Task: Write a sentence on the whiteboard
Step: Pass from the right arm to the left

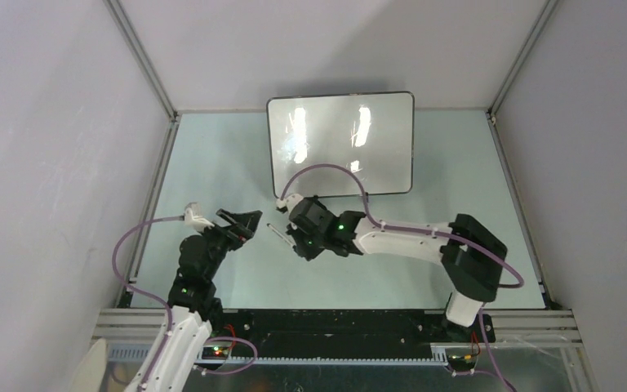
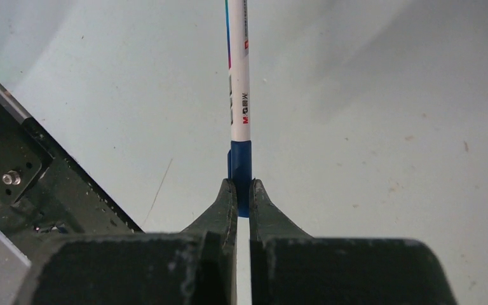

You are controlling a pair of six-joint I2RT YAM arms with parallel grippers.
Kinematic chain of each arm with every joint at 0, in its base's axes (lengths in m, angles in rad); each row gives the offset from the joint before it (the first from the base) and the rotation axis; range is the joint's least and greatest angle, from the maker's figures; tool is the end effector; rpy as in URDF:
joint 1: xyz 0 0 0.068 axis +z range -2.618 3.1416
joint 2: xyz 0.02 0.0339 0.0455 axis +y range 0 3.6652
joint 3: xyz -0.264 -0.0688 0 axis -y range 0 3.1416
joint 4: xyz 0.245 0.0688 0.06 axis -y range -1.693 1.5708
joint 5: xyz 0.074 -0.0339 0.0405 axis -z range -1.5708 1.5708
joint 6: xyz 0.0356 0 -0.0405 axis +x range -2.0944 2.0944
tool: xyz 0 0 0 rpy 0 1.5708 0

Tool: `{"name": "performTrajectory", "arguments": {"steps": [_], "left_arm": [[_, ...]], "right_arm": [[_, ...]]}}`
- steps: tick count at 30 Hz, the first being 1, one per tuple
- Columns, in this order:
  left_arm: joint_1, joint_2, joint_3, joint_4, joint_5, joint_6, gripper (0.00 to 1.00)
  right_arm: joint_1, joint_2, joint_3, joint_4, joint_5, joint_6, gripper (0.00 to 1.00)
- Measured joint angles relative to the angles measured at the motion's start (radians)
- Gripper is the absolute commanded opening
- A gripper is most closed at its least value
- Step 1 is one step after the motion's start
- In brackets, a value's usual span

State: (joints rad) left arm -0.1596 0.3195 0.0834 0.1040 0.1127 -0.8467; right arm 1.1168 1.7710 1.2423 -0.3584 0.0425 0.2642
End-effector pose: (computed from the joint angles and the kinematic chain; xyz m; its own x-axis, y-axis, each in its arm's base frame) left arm 0.1277 -0.0246 0.1830 -0.2869 -0.7077 -0.6456 0.0801 0.6538 -0.7524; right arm 0.1696 0.3440 0.2155 -0.5596 -0.5518 -0.6183 -0.7666 0.6282 0.1332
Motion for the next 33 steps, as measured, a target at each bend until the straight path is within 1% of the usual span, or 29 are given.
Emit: {"name": "performTrajectory", "arguments": {"steps": [3, 6, 8, 9, 11, 12, 14, 15, 17, 22, 25, 26, 28, 31, 33], "left_arm": [[0.0, 0.072, 0.016, -0.008, 0.035, -0.084, 0.95], [0.0, 0.149, 0.024, 0.014, 0.088, -0.169, 0.92], [0.0, 0.197, 0.024, 0.035, 0.121, -0.218, 0.87], [0.0, 0.218, 0.024, 0.047, 0.137, -0.241, 0.81], [0.0, 0.248, 0.024, 0.058, 0.161, -0.282, 0.76], [0.0, 0.255, 0.024, 0.063, 0.171, -0.298, 0.76], [0.0, 0.255, 0.024, 0.076, 0.183, -0.318, 0.72], [0.0, 0.253, 0.024, 0.082, 0.187, -0.33, 0.68], [0.0, 0.243, 0.024, 0.09, 0.191, -0.347, 0.64], [-0.002, 0.217, 0.024, 0.092, 0.197, -0.37, 0.63], [-0.014, 0.21, 0.024, 0.093, 0.197, -0.385, 0.58], [-0.021, 0.209, 0.024, 0.093, 0.197, -0.39, 0.55], [-0.034, 0.209, 0.024, 0.096, 0.196, -0.398, 0.51], [-0.047, 0.209, 0.024, 0.097, 0.195, -0.409, 0.5], [-0.052, 0.209, 0.023, 0.096, 0.192, -0.411, 0.45]], "right_arm": [[-0.005, -0.08, -0.071, 0.029, 0.019, 0.034, 0.0], [-0.006, -0.126, -0.123, 0.058, 0.031, 0.059, 0.0], [-0.005, -0.145, -0.144, 0.066, 0.034, 0.074, 0.0], [-0.005, -0.151, -0.148, 0.071, 0.034, 0.077, 0.0], [-0.004, -0.159, -0.15, 0.081, 0.033, 0.083, 0.0], [-0.003, -0.163, -0.15, 0.089, 0.032, 0.084, 0.0], [0.0, -0.171, -0.15, 0.103, 0.03, 0.084, 0.0], [0.001, -0.175, -0.15, 0.11, 0.027, 0.084, 0.0], [0.002, -0.181, -0.15, 0.124, 0.018, 0.084, 0.0], [0.003, -0.182, -0.15, 0.158, -0.021, 0.084, 0.0], [0.003, -0.182, -0.15, 0.172, -0.048, 0.084, 0.0], [0.003, -0.182, -0.15, 0.175, -0.055, 0.084, 0.0], [0.003, -0.182, -0.15, 0.178, -0.069, 0.084, 0.0], [0.003, -0.182, -0.15, 0.178, -0.082, 0.084, 0.0], [0.003, -0.182, -0.15, 0.178, -0.087, 0.084, 0.0]]}}
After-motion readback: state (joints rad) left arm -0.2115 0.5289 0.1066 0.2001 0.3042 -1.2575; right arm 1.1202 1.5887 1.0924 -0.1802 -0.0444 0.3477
